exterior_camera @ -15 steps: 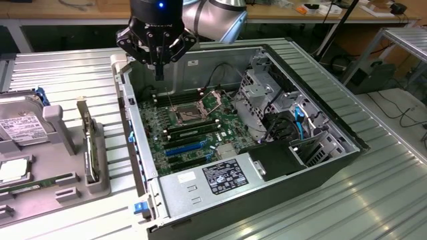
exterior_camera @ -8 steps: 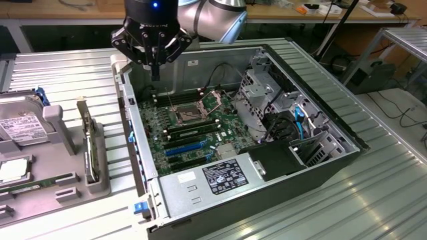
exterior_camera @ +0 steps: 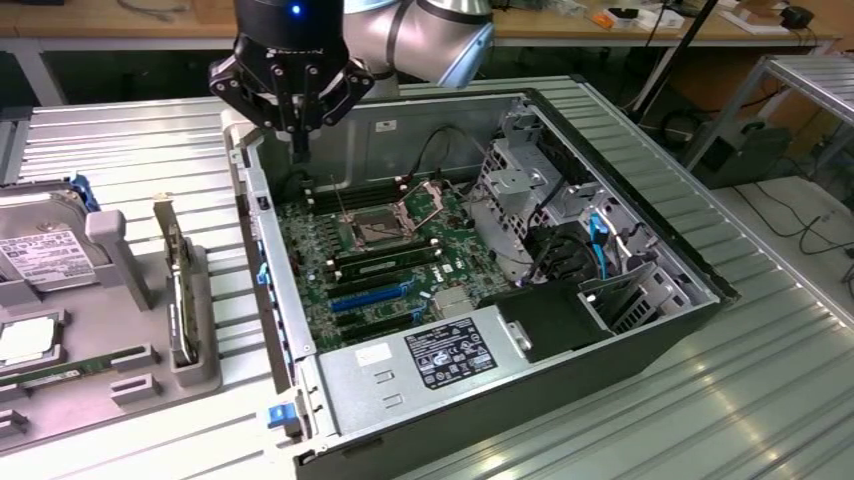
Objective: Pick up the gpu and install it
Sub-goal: 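Reach for the gpu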
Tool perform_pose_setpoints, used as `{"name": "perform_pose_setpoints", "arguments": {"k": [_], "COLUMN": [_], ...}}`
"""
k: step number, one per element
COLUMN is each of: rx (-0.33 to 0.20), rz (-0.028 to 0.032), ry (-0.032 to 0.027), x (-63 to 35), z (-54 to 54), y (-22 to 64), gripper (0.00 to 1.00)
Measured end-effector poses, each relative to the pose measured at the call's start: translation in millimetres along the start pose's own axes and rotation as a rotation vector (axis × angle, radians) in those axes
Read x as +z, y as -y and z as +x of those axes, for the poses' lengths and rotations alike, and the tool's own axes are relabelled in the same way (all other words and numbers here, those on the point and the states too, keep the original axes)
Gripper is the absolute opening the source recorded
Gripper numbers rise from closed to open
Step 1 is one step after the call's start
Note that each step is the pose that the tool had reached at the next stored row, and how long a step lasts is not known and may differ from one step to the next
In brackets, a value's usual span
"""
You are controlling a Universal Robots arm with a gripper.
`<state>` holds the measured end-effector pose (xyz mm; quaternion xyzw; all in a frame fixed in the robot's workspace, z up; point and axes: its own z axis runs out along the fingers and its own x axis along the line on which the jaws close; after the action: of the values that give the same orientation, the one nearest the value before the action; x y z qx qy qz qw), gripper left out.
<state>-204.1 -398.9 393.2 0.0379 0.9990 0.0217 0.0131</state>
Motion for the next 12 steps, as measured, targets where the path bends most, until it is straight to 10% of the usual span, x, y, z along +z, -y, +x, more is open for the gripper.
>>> {"name": "perform_pose_setpoints", "arguments": {"k": [12], "rx": [0.0], "rz": [0.0], "ry": [0.0], "x": [-0.3], "z": [9.0], "y": [0.7], "gripper": [0.11]}}
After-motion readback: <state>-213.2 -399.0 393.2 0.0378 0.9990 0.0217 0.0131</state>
